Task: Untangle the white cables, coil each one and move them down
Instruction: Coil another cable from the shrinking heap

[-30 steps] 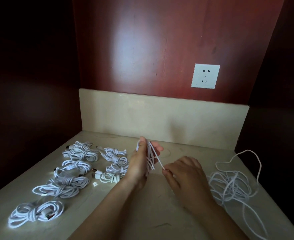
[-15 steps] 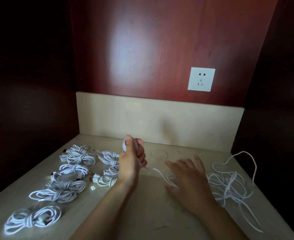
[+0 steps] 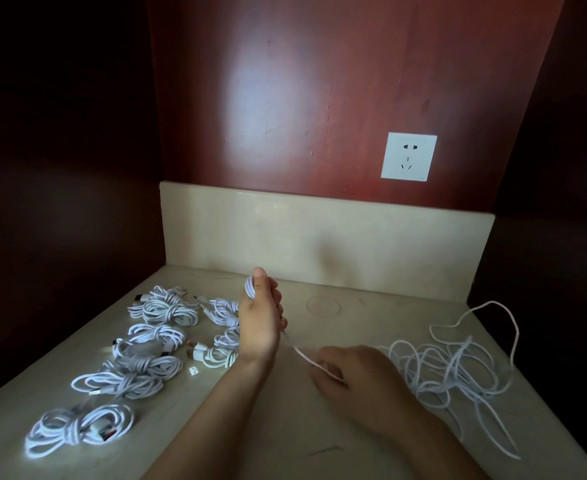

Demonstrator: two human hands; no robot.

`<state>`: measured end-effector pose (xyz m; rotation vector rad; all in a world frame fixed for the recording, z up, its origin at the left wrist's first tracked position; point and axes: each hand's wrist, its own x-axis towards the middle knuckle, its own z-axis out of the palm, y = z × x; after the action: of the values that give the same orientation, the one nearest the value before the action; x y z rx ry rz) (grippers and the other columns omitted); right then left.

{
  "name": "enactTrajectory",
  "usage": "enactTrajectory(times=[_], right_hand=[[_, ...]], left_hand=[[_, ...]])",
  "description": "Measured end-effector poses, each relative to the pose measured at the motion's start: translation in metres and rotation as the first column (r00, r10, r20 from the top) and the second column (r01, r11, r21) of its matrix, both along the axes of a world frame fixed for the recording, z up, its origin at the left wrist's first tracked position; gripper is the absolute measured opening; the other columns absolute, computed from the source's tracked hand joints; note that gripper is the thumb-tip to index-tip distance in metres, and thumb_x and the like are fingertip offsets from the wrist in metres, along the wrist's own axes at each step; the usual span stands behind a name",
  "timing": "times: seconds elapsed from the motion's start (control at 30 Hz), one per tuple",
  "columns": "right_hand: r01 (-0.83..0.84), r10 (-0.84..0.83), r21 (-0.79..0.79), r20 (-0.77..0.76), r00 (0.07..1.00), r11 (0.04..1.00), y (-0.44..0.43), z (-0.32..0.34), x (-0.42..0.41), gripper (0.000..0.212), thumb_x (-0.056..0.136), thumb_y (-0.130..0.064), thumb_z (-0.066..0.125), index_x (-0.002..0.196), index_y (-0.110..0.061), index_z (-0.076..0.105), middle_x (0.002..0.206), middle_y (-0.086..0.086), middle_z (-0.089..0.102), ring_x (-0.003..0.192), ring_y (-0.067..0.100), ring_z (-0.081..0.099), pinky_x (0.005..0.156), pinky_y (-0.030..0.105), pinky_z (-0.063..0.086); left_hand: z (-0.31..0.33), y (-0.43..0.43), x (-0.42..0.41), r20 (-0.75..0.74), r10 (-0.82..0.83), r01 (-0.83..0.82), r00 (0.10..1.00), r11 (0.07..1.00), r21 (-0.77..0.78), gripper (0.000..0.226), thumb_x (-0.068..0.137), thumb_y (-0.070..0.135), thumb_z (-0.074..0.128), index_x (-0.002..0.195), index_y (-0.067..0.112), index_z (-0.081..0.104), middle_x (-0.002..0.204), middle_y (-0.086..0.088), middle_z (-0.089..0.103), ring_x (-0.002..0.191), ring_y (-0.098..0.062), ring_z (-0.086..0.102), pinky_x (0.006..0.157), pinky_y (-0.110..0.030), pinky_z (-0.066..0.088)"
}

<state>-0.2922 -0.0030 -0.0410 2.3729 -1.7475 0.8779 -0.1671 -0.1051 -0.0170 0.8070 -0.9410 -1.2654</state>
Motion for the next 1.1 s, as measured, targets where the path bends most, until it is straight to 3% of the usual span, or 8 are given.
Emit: enactTrajectory(times=[0.13,0.27,0.53,0.63,0.7,0.83,0.97,1.1], right_hand=[[0.094,-0.088,-0.085,0.078,0.993,0.992,0.002,0.003,-0.011,0.016,0.073,-0.044,0.055,0.074,-0.029,0.058,0.050,-0.014,0.047,0.050,0.005,0.048,0.052,0.013,0.032],[0.166,-0.127,-0.246,0.166,0.978,0.955,0.004,0.009,-0.021,0.018,0.084,-0.041,0.057,0.073,-0.027,0.057,0.058,-0.012,0.050,0.055,0.003,0.044,0.055,0.027,0.038],[0.322,-0.259,-0.233,0.264,0.929,0.918,0.004,0.004,-0.026,0.024,0.090,-0.056,0.048,0.086,-0.033,0.054,0.059,-0.021,0.048,0.058,0.007,0.050,0.053,0.023,0.038],[0.366,-0.319,-0.193,0.237,0.918,0.910,0.002,0.002,-0.025,0.017,0.094,-0.050,0.050,0.091,-0.034,0.054,0.058,-0.020,0.048,0.061,0.008,0.050,0.053,0.024,0.035],[0.357,-0.317,-0.148,0.237,0.918,0.922,0.000,0.000,-0.025,0.009,0.096,-0.041,0.054,0.092,-0.033,0.055,0.060,-0.019,0.049,0.061,0.007,0.050,0.055,0.027,0.037],[0.334,-0.296,-0.152,0.228,0.928,0.930,-0.001,-0.003,-0.026,0.006,0.097,-0.035,0.051,0.094,-0.034,0.057,0.072,-0.019,0.057,0.066,0.005,0.054,0.057,0.027,0.040],[0.356,-0.304,-0.202,0.247,0.920,0.912,-0.002,-0.004,-0.027,0.024,0.094,-0.046,0.041,0.097,-0.033,0.061,0.077,-0.014,0.066,0.069,0.007,0.060,0.057,0.028,0.044],[0.377,-0.342,-0.233,0.176,0.923,0.897,-0.005,-0.002,-0.031,0.024,0.090,-0.043,0.045,0.090,-0.028,0.064,0.060,-0.005,0.060,0.057,0.017,0.056,0.054,0.031,0.042]], left_hand=[[-0.010,-0.008,0.008,0.315,0.012,0.019,0.949,0.995,-0.097,0.040,0.103,0.045,0.035,0.072,0.019,0.040,0.059,0.007,0.034,0.048,-0.010,0.027,0.044,-0.025,0.024],[-0.010,0.000,0.000,0.445,-0.311,0.292,0.840,0.950,0.111,0.043,0.101,0.047,0.038,0.070,0.018,0.042,0.054,0.004,0.038,0.041,-0.010,0.029,0.042,-0.017,0.022],[-0.010,0.018,-0.007,0.341,-0.849,0.736,0.403,0.522,0.431,0.064,0.087,0.075,0.026,0.071,0.017,0.048,0.052,0.004,0.044,0.040,-0.008,0.034,0.035,-0.016,0.026],[-0.005,0.024,-0.007,0.246,-0.929,0.792,0.276,0.365,0.490,0.066,0.077,0.083,0.029,0.067,0.019,0.045,0.052,0.005,0.034,0.040,-0.006,0.031,0.035,-0.016,0.023],[-0.005,0.025,-0.004,0.276,-0.932,0.809,0.236,0.346,0.476,0.062,0.078,0.083,0.038,0.067,0.022,0.044,0.052,0.007,0.030,0.042,-0.005,0.028,0.037,-0.016,0.021],[-0.004,0.032,-0.004,0.447,-0.839,0.789,0.312,0.491,0.369,0.050,0.095,0.064,0.036,0.064,0.024,0.036,0.049,0.007,0.025,0.045,-0.007,0.023,0.043,-0.020,0.018],[-0.009,0.031,-0.010,0.591,-0.592,0.664,0.549,0.737,0.121,0.056,0.101,0.053,0.029,0.064,0.020,0.054,0.046,0.006,0.037,0.042,-0.010,0.035,0.045,-0.024,0.033],[-0.016,0.023,-0.013,0.601,-0.245,0.418,0.760,0.894,-0.164,0.048,0.104,0.045,0.031,0.102,0.019,0.071,0.045,0.009,0.042,0.043,-0.008,0.040,0.051,-0.025,0.041]])
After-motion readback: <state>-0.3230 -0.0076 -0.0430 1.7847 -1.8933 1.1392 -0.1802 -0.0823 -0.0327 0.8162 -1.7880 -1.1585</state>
